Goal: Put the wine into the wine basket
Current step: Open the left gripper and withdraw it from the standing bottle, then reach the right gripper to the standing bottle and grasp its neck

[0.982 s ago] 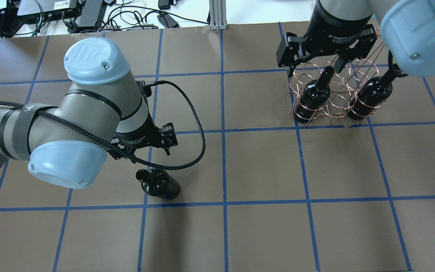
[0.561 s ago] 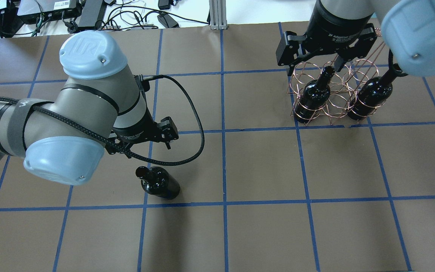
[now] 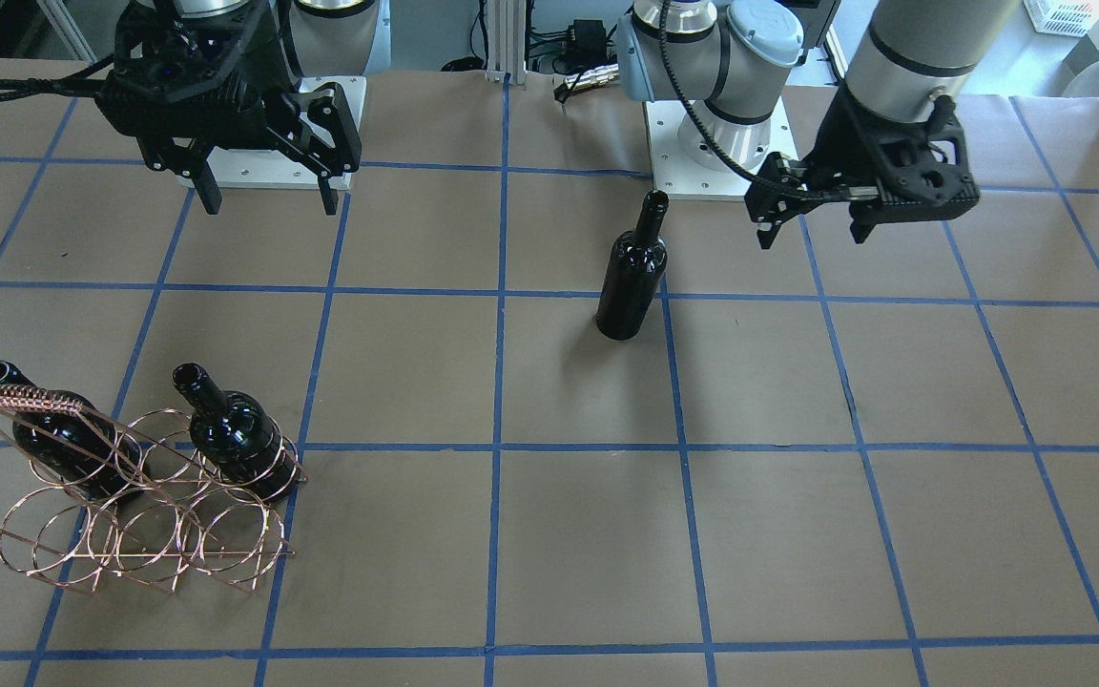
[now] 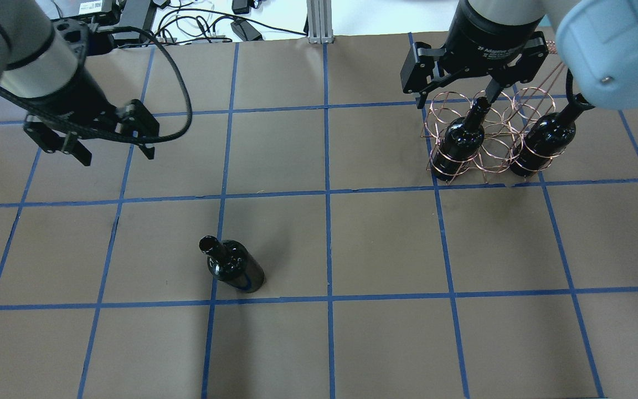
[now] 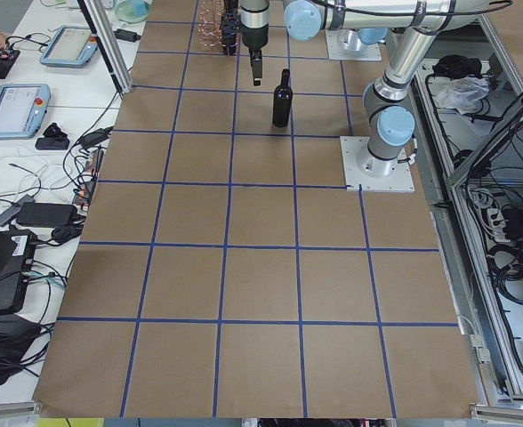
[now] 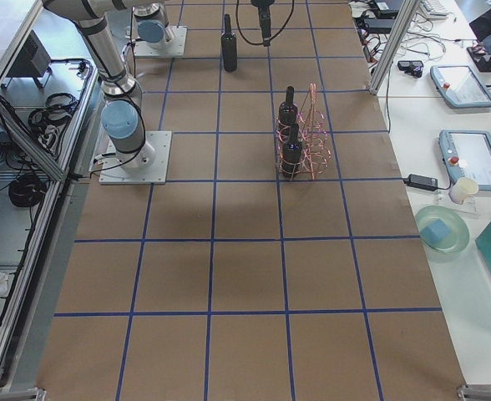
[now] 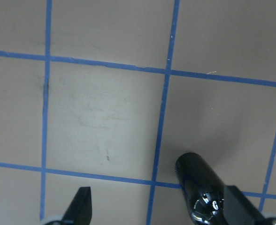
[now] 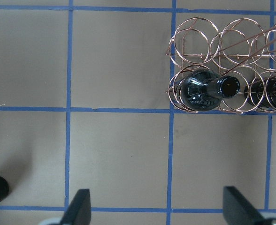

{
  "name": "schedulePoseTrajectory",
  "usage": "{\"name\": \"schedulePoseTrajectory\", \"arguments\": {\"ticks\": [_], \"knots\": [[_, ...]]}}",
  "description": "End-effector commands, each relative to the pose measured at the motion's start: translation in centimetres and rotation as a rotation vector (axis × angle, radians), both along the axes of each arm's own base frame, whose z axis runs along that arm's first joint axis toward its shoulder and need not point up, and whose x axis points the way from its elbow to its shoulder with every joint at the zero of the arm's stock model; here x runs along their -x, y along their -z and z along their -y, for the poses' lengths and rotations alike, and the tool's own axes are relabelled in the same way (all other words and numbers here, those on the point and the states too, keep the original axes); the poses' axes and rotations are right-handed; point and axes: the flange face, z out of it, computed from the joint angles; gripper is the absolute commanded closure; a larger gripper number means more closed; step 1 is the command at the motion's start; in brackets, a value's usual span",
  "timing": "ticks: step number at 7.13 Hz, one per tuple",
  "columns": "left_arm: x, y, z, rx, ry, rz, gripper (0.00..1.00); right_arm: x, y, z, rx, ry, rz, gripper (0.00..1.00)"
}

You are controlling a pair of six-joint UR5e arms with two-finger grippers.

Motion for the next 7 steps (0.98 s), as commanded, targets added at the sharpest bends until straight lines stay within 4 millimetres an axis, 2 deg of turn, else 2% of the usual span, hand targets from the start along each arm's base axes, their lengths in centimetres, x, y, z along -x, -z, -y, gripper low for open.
{"name": "schedulePoseTrajectory", "arguments": {"ticks": [1, 2, 4, 5, 6, 7], "knots": [[-9.5, -0.6, 0.0, -0.019, 0.037, -0.02, 0.0, -6.3, 1.9, -1.4, -0.029, -0.03, -0.011, 0.0], [-13.2, -0.4, -0.4, -0.023, 0.067, -0.024, 0.0, -11.4, 2.9, -3.8, -0.052, 0.02, 0.015, 0.0], [-21.8, 2.0, -2.4, -0.043, 0.078, -0.097, 0.0, -20.3, 4.6, -9.8, -0.081, 0.031, 0.042, 0.0], [-22.8, 3.2, -3.1, -0.038, 0.067, -0.14, 0.0, -23.4, 5.2, -12.2, -0.084, 0.099, 0.067, 0.0], [-23.3, 3.3, -3.2, -0.037, 0.079, -0.133, 0.0, -27.0, 7.0, -13.4, -0.084, 0.15, 0.111, 0.0], [-23.4, 3.4, -3.3, -0.036, 0.085, -0.133, 0.0, -29.9, 9.4, -14.4, -0.094, 0.142, 0.102, 0.0]]}}
